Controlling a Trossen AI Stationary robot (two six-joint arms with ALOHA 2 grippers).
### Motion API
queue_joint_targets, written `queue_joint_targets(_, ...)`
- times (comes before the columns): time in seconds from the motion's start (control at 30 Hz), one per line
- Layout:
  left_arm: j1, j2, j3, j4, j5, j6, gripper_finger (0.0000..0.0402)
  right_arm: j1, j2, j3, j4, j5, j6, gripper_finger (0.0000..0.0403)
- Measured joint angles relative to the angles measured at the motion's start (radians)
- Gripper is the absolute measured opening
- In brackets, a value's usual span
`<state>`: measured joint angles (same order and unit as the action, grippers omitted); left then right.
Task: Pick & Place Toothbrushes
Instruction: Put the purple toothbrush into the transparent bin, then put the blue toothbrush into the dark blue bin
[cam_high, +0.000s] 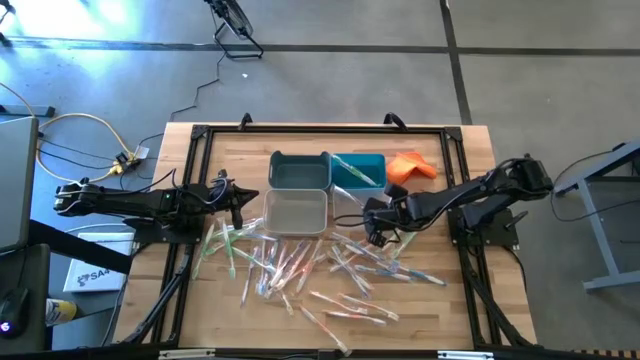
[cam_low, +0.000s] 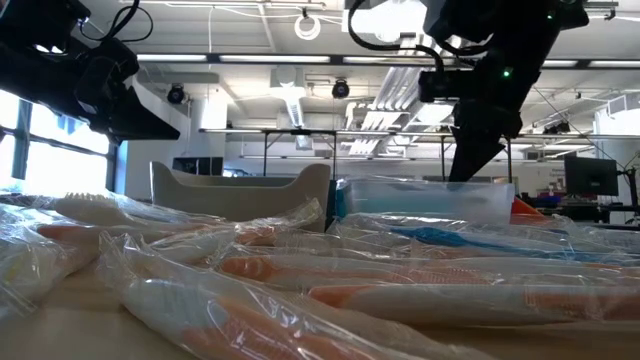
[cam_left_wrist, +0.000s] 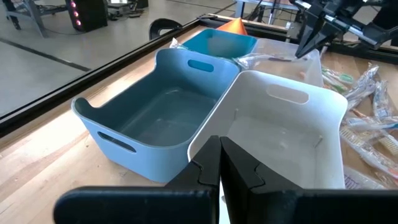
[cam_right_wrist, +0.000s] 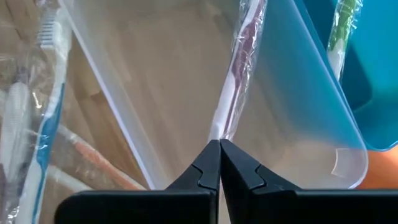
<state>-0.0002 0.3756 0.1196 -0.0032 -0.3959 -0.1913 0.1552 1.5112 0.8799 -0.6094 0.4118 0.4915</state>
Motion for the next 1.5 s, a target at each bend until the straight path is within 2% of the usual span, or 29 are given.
queue_joint_targets(0.33, 0.0, 0.0, 0.0, 0.0, 0.0, 0.003, 0.0, -0.026, 0.0, 0.0, 0.001, 0.004, -0.016, 0.0007)
queue_joint_targets(0.63, 0.0, 0.0, 0.0, 0.0, 0.0, 0.003, 0.0, -0.025, 0.0, 0.0, 0.001, 0.001, -0.024, 0.0084)
queue_joint_targets(0.73, 0.0, 0.0, 0.0, 0.0, 0.0, 0.003, 0.0, -0.025, -0.018, 0.0, 0.006, -0.004, -0.02, 0.0095)
queue_joint_targets(1.2, 0.0, 0.0, 0.0, 0.0, 0.0, 0.003, 0.0, -0.024, -0.223, 0.0, 0.172, -0.26, 0.002, 0.0072)
queue_joint_targets(1.37, 0.0, 0.0, 0.0, 0.0, 0.0, 0.003, 0.0, -0.025, -0.271, 0.0, 0.228, -0.385, 0.038, 0.007)
queue_joint_targets(1.5, 0.0, 0.0, 0.0, 0.0, 0.0, 0.003, 0.0, -0.005, -0.286, 0.0, 0.239, -0.437, 0.054, 0.007)
